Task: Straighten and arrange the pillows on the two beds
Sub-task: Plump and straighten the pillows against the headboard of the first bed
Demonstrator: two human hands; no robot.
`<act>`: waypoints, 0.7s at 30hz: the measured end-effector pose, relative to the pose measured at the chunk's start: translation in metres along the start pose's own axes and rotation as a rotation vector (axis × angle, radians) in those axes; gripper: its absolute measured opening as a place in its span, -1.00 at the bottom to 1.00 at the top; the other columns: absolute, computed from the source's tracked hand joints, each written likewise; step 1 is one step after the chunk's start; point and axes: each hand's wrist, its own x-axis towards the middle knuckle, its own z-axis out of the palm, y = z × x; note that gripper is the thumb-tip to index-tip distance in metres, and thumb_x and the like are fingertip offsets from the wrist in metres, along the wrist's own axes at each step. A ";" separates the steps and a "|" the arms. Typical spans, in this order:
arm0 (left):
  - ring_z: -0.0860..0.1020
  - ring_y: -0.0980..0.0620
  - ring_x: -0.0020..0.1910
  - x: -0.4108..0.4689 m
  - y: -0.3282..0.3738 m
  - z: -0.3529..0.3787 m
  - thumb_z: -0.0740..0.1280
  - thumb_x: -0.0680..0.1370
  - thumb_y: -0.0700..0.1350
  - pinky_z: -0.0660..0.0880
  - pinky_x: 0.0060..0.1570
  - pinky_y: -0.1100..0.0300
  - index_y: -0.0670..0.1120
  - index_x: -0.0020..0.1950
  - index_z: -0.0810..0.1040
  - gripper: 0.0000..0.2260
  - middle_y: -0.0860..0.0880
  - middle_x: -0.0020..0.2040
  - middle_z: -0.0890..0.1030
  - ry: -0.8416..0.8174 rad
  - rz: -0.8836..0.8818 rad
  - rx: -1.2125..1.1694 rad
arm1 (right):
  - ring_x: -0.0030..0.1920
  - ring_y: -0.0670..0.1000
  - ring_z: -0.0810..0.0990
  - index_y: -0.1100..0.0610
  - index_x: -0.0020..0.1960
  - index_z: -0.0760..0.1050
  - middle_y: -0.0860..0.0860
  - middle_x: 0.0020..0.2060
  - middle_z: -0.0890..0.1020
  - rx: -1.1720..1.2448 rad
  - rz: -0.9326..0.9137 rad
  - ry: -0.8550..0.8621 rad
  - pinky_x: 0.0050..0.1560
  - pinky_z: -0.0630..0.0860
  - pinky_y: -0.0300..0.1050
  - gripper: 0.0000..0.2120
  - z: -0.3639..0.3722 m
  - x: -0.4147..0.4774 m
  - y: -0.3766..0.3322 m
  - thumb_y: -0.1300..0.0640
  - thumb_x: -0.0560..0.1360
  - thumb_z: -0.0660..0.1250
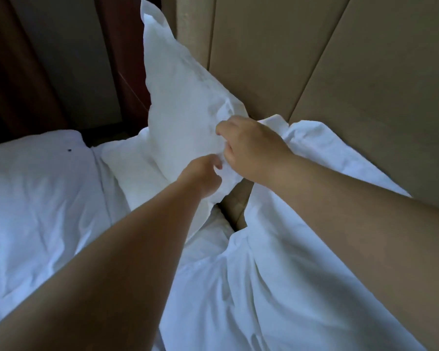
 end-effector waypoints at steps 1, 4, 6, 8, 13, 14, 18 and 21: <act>0.46 -0.03 -0.07 -0.002 -0.010 0.002 0.14 0.45 -0.24 0.40 -0.16 0.18 0.05 0.07 0.48 -0.71 -0.01 0.09 0.52 -0.018 -0.012 0.029 | 0.06 0.15 0.51 0.22 0.16 0.47 0.13 0.07 0.54 -0.016 -0.043 0.000 -0.02 0.52 0.07 -0.75 0.009 0.000 -0.008 0.28 0.49 0.21; 0.44 -0.05 -0.14 -0.009 -0.044 0.013 0.14 0.46 -0.20 0.32 -0.24 0.17 0.05 -0.06 0.37 -0.85 -0.08 0.08 0.57 -0.067 -0.022 0.158 | 0.04 0.14 0.51 0.21 0.15 0.47 0.12 0.04 0.55 -0.010 -0.095 -0.010 -0.07 0.51 0.01 -0.75 0.044 0.001 -0.030 0.30 0.50 0.18; 0.49 -0.08 -0.05 -0.019 -0.071 0.022 0.17 0.50 -0.16 0.38 -0.16 0.13 0.04 0.03 0.41 -0.84 -0.04 0.12 0.55 -0.103 -0.061 0.229 | 0.04 0.15 0.51 0.20 0.16 0.46 0.12 0.04 0.54 0.036 -0.070 -0.082 -0.11 0.46 -0.04 -0.75 0.075 0.001 -0.043 0.28 0.51 0.17; 0.54 -0.09 0.12 -0.031 -0.097 0.034 0.19 0.54 -0.16 0.43 -0.04 0.10 0.01 0.19 0.45 -0.76 -0.02 0.16 0.54 -0.130 -0.104 0.351 | 0.05 0.17 0.51 0.20 0.16 0.46 0.12 0.04 0.53 0.056 -0.048 -0.174 -0.11 0.43 -0.05 -0.76 0.112 -0.004 -0.051 0.26 0.51 0.19; 0.59 -0.10 0.13 -0.049 -0.172 0.082 0.24 0.53 -0.28 0.36 -0.11 0.17 -0.08 0.14 0.57 -0.76 -0.04 0.11 0.61 -0.191 -0.109 0.699 | -0.01 0.19 0.51 0.18 -0.01 0.45 0.10 -0.07 0.53 0.076 0.023 -0.347 -0.15 0.46 -0.02 -0.88 0.209 -0.034 -0.063 0.24 0.54 0.14; 0.59 -0.09 0.14 -0.050 -0.185 0.094 0.24 0.53 -0.29 0.36 -0.09 0.18 -0.09 0.14 0.58 -0.75 -0.03 0.12 0.61 -0.214 -0.131 0.715 | 0.00 0.19 0.52 0.15 -0.05 0.44 0.08 -0.09 0.51 0.063 0.034 -0.385 -0.15 0.45 -0.02 -0.90 0.227 -0.039 -0.065 0.23 0.54 0.14; 0.55 -0.08 0.23 -0.053 -0.226 0.133 0.24 0.58 -0.18 0.46 0.08 0.07 -0.09 0.26 0.55 -0.74 -0.03 0.23 0.58 -0.181 -0.261 0.638 | 0.13 0.20 0.54 0.13 0.06 0.51 0.10 0.06 0.58 -0.033 0.054 -0.517 0.00 0.45 -0.03 -0.83 0.295 -0.039 -0.076 0.20 0.51 0.21; 0.55 -0.10 0.24 -0.049 -0.242 0.143 0.18 0.60 -0.22 0.46 0.10 0.06 -0.11 0.27 0.53 -0.72 -0.05 0.25 0.57 -0.111 -0.208 0.593 | 0.20 0.23 0.54 0.10 0.14 0.51 0.15 0.16 0.58 -0.097 0.071 -0.575 0.08 0.50 0.04 -0.74 0.334 -0.033 -0.084 0.24 0.47 0.23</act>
